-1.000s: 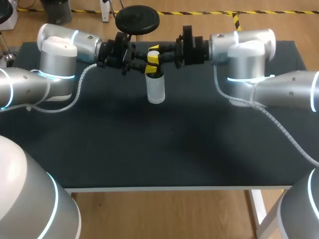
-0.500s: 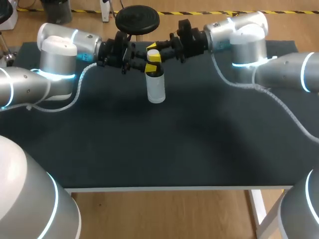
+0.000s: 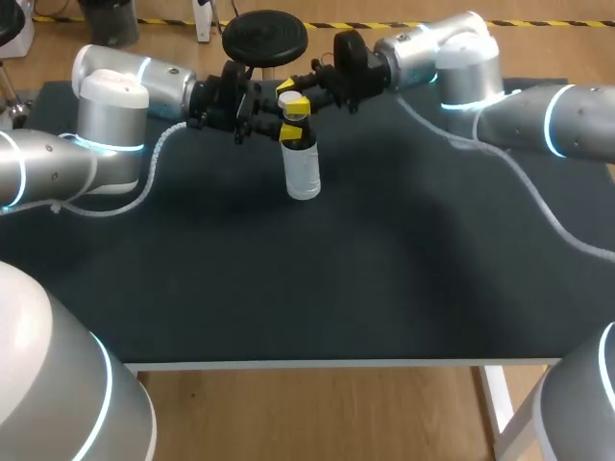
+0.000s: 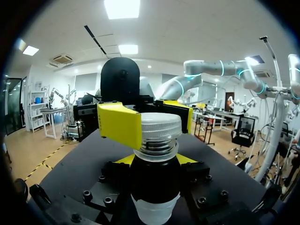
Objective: Unscrew the bottle cap
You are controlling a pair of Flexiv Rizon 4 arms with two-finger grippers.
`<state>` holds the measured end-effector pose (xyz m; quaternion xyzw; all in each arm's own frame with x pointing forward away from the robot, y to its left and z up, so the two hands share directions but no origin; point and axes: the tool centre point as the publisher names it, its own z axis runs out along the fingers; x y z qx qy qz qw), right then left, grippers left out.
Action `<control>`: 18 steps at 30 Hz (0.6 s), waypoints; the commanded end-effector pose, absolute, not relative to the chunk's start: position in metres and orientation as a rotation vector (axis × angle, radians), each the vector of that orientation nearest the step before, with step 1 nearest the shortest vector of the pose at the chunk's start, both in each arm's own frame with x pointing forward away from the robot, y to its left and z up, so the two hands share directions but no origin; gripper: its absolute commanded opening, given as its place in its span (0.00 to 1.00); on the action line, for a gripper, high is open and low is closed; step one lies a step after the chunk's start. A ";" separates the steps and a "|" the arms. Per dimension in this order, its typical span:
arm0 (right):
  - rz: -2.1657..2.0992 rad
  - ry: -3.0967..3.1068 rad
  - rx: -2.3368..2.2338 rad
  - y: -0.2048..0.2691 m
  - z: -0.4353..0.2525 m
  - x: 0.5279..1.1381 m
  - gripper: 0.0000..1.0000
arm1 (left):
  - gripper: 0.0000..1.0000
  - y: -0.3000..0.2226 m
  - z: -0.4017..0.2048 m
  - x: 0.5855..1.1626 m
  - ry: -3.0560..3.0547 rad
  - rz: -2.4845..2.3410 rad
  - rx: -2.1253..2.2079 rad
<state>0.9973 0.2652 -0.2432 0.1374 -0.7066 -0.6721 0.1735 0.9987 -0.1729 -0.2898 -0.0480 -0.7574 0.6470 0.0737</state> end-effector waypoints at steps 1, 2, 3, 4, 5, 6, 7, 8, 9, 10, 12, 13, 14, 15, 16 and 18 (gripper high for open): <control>-1.741 -1.814 0.650 0.258 -0.239 1.005 0.00 | 0.00 -0.173 -0.291 0.999 -2.272 1.942 -0.146; -1.749 -1.817 0.653 0.256 -0.237 1.005 0.00 | 0.00 -0.173 -0.291 0.999 -2.272 1.942 -0.146; -1.756 -1.823 0.656 0.255 -0.235 1.005 0.00 | 0.00 -0.173 -0.291 0.999 -2.272 1.942 -0.146; -1.762 -1.828 0.659 0.252 -0.232 1.005 0.00 | 0.00 -0.173 -0.291 0.999 -2.272 1.942 -0.146; -1.774 -1.825 0.664 0.251 -0.230 1.005 0.00 | 0.00 -0.173 -0.291 0.999 -2.272 1.942 -0.146; -1.781 -1.826 0.668 0.249 -0.227 1.004 0.00 | 0.00 -0.173 -0.291 0.999 -2.272 1.942 -0.146; -1.784 -1.831 0.671 0.247 -0.224 1.003 0.00 | 0.00 -0.173 -0.291 0.999 -2.272 1.942 -0.146; -1.789 -1.836 0.671 0.246 -0.221 1.003 0.00 | 0.00 -0.173 -0.291 0.999 -2.272 1.942 -0.146; -1.795 -1.842 0.671 0.244 -0.220 1.002 0.00 | 0.00 -0.173 -0.291 0.999 -2.272 1.942 -0.146; -1.796 -1.853 0.668 0.242 -0.218 1.002 0.00 | 0.00 -0.173 -0.291 0.999 -2.272 1.942 -0.146; -1.798 -1.881 0.652 0.236 -0.218 1.002 0.00 | 0.00 -0.173 -0.291 0.999 -2.272 1.942 -0.146; -1.796 -1.906 0.632 0.232 -0.219 1.003 0.00 | 0.00 -0.173 -0.291 0.999 -2.272 1.942 -0.146; -1.803 -1.927 0.604 0.226 -0.220 1.005 0.00 | 0.00 -0.173 -0.291 0.999 -2.272 1.942 -0.146; -1.805 -1.957 0.580 0.221 -0.222 1.006 0.00 | 0.00 -0.173 -0.291 0.999 -2.272 1.942 -0.146; -1.817 -1.991 0.539 0.213 -0.224 1.008 0.00 | 0.00 -0.173 -0.291 0.999 -2.272 1.942 -0.146; -1.834 -2.022 0.506 0.205 -0.225 1.010 0.00 | 0.00 -0.173 -0.291 0.999 -2.272 1.942 -0.146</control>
